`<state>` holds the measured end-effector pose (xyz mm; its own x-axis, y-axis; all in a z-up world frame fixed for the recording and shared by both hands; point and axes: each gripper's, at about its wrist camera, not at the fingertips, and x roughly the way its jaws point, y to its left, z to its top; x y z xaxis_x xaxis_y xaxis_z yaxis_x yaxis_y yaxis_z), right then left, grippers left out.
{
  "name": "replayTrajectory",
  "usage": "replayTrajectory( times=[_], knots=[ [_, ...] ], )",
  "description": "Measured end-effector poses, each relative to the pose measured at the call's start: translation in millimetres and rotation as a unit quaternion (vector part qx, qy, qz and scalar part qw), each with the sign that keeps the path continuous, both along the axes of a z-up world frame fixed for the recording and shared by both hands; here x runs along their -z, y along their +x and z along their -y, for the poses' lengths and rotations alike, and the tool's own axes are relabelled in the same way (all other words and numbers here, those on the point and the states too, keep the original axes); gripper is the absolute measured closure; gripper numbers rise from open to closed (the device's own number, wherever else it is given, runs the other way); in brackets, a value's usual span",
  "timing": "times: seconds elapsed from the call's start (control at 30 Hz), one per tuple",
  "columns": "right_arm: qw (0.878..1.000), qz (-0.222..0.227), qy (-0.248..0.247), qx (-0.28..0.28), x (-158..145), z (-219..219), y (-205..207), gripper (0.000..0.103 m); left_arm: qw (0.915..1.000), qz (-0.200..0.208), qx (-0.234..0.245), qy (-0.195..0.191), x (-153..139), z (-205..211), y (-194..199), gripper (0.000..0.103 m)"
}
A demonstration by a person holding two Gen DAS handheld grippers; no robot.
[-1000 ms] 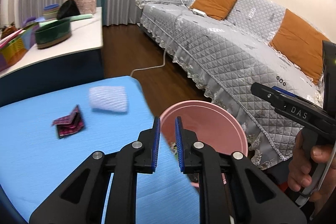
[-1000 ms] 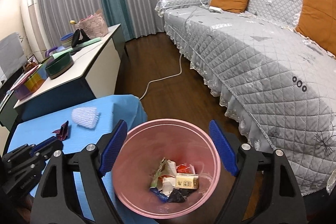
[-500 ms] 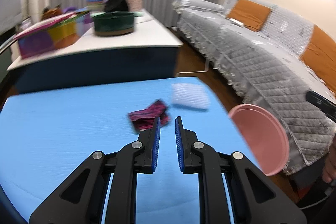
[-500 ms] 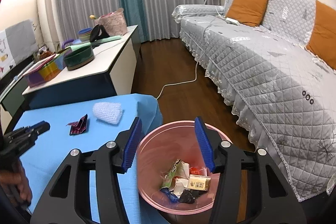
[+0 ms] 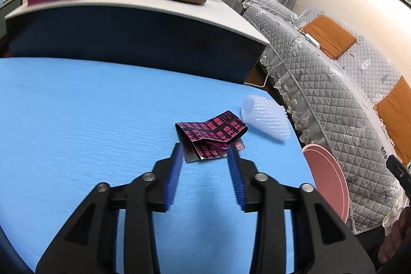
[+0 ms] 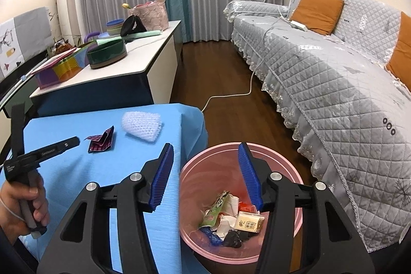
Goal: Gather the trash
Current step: 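Reach the left tool to the pink wrapper while the right tool reaches the white foam net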
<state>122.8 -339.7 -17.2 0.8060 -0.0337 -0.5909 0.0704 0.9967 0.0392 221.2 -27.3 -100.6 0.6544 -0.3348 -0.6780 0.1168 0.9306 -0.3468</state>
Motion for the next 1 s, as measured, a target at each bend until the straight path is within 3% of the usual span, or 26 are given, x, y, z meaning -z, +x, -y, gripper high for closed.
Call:
replayTrajectory(
  times=[0.43,0.6,0.63,0.73,1.0],
  knots=[
    [0.999,-0.019,-0.016,-0.023,11,-26,27,0.050,0.9983,-0.038,-0.015,-0.041,28,8,39,0.065],
    [0.999,-0.029,-0.017,-0.034,19,-40,43,0.050,0.9988,-0.029,-0.021,-0.033,25,7,38,0.080],
    [0.999,-0.030,-0.017,-0.037,21,-43,47,0.050,0.9990,-0.027,-0.021,-0.030,23,6,38,0.091],
    [0.998,-0.032,-0.019,-0.048,24,-53,58,0.050,0.9993,-0.017,-0.024,-0.022,17,3,36,0.101],
    [0.996,-0.036,-0.013,-0.078,37,-81,95,0.050,0.9986,0.011,-0.049,0.017,-5,-19,28,0.103]
  ],
)
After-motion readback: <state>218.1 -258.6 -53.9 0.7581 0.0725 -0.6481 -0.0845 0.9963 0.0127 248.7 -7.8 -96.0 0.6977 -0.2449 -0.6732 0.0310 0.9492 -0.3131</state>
